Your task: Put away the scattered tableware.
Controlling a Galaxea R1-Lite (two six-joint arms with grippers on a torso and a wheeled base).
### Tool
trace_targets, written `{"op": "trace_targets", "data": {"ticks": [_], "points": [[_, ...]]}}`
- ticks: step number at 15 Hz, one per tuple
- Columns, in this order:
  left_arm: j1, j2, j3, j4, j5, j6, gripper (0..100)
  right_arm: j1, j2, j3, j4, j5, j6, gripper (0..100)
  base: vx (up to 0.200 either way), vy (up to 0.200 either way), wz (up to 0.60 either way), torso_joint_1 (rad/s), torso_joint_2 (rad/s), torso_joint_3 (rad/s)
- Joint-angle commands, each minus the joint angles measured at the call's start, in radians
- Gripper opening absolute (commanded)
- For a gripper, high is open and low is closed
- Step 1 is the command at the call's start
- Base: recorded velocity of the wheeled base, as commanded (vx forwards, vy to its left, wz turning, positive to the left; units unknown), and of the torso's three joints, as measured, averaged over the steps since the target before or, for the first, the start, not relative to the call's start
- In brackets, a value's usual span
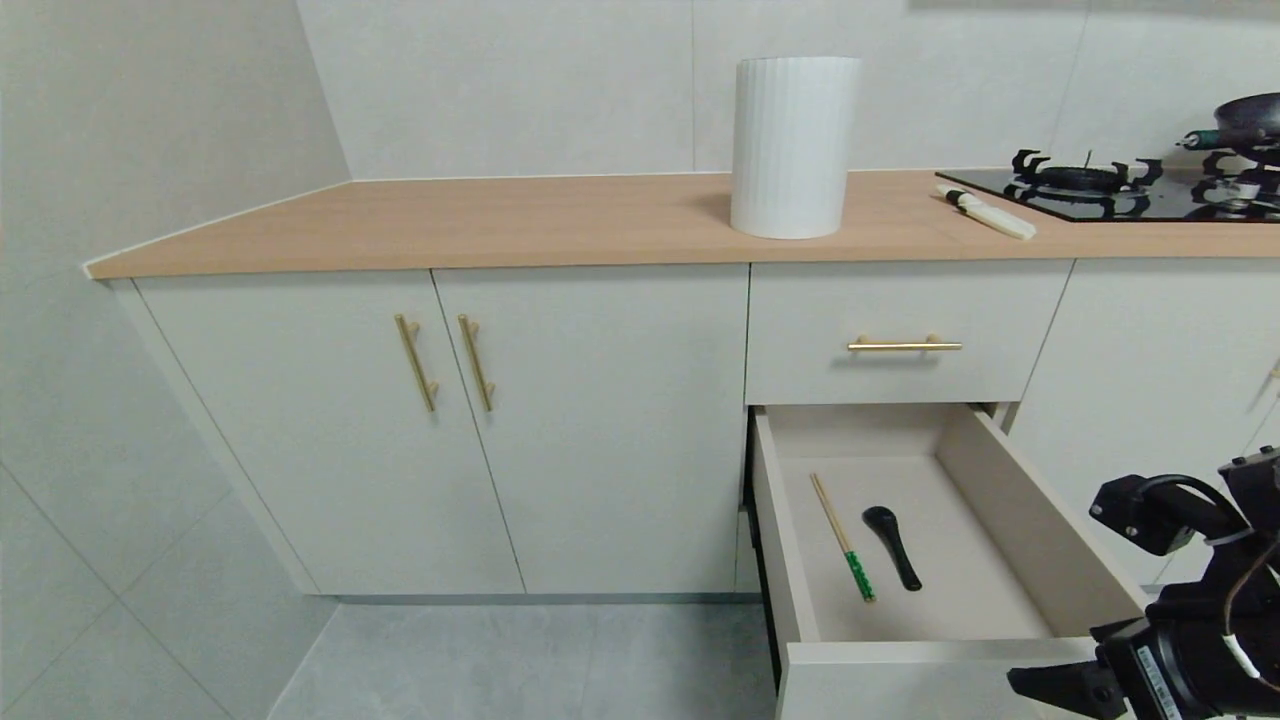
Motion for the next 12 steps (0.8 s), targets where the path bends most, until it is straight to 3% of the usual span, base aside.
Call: {"op": "trace_targets", "data": {"ticks": [1,5,10,12], "points": [[0.0,0.001,0.0,0.001,0.0,0.0,100,0.023,0.007,0.0,0.022,0.002,-0.017,100,0.0,0.0,0.0,0.0,0.0,0.0],[0.0,0.001,0.0,0.001,0.0,0.0,100,0.091,0.038,0.0,0.134,0.011,-0.067,100,0.0,0.0,0.0,0.0,0.0,0.0],[0.0,0.001,0.0,0.001,0.0,0.0,100,0.1,0.199,-0.012,0.125,0.002,-0.049,100,0.0,0.0,0.0,0.0,0.0,0.0],[0.0,0.001,0.0,0.001,0.0,0.0,100,0.102,0.252,-0.033,0.082,-0.019,0.043,100,0.0,0.0,0.0,0.0,0.0,0.0]]}}
